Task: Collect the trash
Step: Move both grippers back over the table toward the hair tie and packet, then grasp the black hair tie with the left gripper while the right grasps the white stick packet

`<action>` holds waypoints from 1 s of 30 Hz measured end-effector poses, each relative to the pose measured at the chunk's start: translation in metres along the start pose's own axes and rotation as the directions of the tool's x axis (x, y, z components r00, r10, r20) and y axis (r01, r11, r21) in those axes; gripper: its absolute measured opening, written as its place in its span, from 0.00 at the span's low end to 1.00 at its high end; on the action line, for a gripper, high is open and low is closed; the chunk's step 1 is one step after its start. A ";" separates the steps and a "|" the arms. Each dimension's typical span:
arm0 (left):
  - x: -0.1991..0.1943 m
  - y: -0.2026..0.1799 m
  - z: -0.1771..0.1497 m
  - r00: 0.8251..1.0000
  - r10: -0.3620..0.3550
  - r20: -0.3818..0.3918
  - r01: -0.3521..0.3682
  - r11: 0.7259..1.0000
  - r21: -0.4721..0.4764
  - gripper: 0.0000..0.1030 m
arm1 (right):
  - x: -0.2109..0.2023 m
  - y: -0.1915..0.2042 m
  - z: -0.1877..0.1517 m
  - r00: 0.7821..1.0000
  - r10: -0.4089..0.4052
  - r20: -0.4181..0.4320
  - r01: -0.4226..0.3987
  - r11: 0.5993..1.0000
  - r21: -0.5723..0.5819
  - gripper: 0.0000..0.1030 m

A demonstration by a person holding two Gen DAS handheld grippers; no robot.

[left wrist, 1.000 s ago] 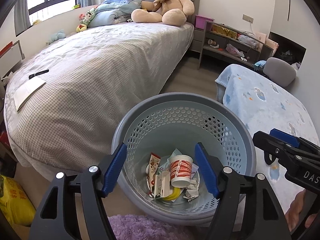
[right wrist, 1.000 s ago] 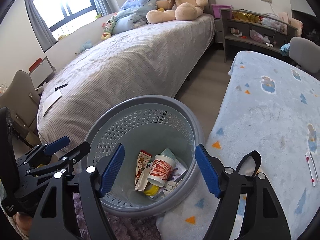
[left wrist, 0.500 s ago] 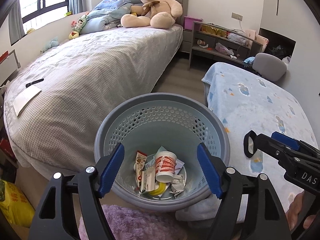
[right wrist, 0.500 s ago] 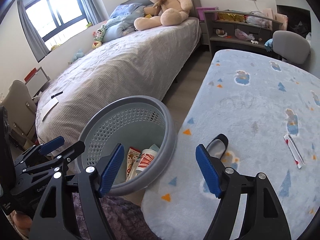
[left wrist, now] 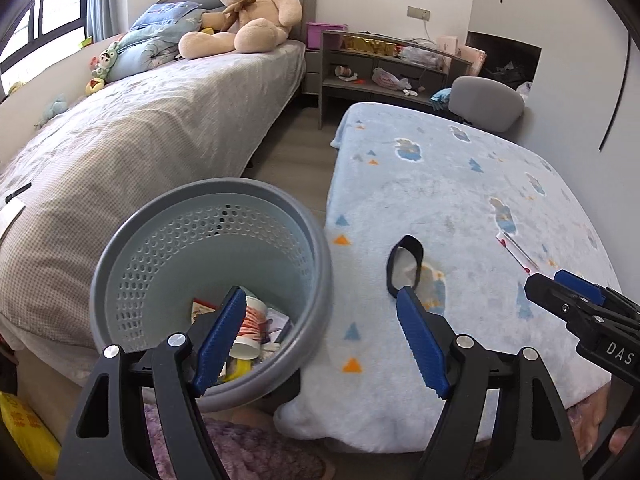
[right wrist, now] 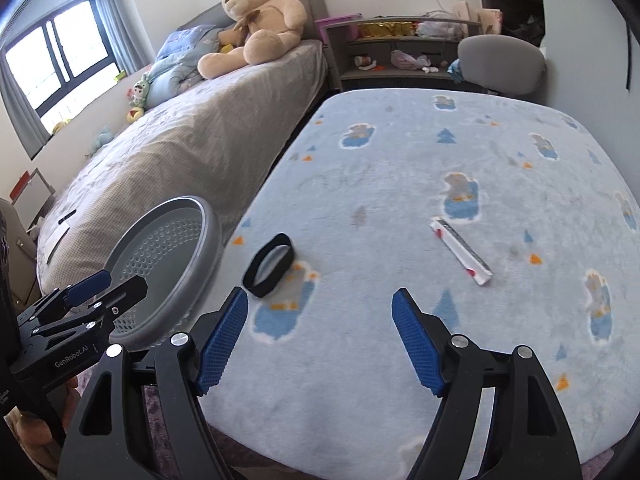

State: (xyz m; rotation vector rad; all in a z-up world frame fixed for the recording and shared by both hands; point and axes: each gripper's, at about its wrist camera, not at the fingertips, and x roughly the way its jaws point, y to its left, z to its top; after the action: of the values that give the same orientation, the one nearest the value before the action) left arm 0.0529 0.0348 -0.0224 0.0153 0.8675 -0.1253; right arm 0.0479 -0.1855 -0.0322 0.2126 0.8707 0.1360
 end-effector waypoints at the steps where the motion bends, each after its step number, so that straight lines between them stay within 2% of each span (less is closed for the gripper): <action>1: 0.004 -0.007 0.000 1.000 -0.004 -0.005 0.004 1.000 0.007 0.72 | -0.001 -0.009 -0.001 1.000 -0.014 0.000 0.014 1.000 0.008 0.71; 11: 0.055 -0.053 0.005 0.997 -0.010 -0.073 0.013 0.999 0.047 0.72 | 0.018 -0.074 -0.002 0.993 -0.112 -0.039 0.114 0.993 0.038 0.71; 30: 0.119 -0.071 0.013 0.989 0.014 -0.149 -0.003 0.997 0.074 0.72 | 0.070 -0.105 0.016 0.984 -0.157 -0.079 0.159 0.987 0.020 0.70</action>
State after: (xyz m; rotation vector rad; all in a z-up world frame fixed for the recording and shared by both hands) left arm 0.1305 -0.0490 -0.1019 0.0978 1.0117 -0.1494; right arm 0.1088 -0.2750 -0.0994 0.1626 0.9631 -0.0155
